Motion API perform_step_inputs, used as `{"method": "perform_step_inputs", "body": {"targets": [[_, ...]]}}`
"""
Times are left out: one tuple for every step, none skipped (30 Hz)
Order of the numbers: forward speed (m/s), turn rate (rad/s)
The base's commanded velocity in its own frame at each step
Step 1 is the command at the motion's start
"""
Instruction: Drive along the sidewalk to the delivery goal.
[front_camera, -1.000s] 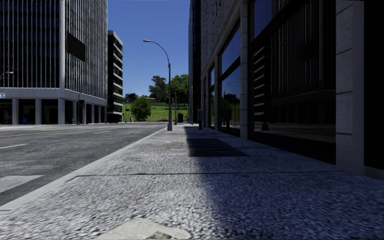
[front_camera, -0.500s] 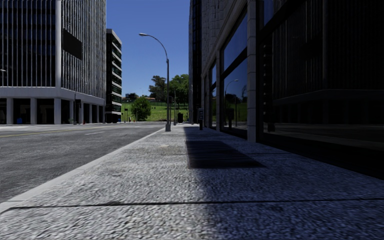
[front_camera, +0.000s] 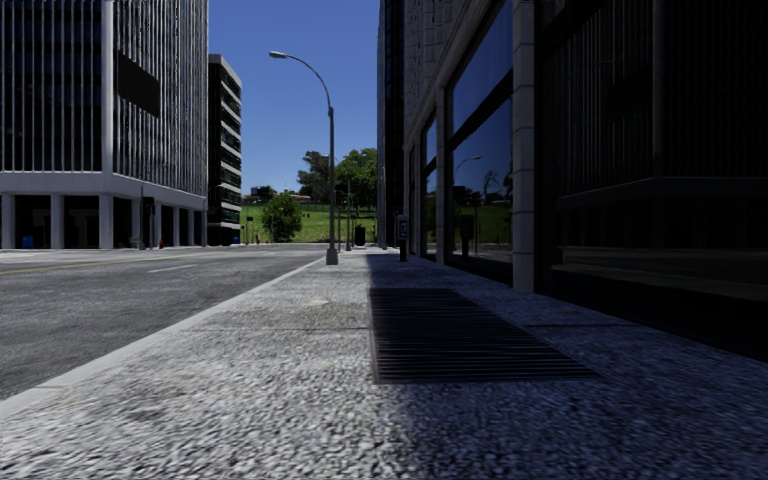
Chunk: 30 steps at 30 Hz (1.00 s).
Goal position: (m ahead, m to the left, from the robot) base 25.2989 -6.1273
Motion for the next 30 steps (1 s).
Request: {"method": "perform_step_inputs", "body": {"targets": [[2.0,0.0],[2.0,0.0],[2.0,0.0],[2.0,0.0],[2.0,0.0],[2.0,0.0],[2.0,0.0],[2.0,0.0],[2.0,0.0],[2.0,0.0],[2.0,0.0],[2.0,0.0],[2.0,0.0],[2.0,0.0],[2.0,0.0],[2.0,0.0],[2.0,0.0],[2.0,0.0],[2.0,0.0],[2.0,0.0],[2.0,0.0],[2.0,0.0],[2.0,0.0],[2.0,0.0],[2.0,0.0],[2.0,0.0],[2.0,0.0],[2.0,0.0],[2.0,0.0],[2.0,0.0]]}}
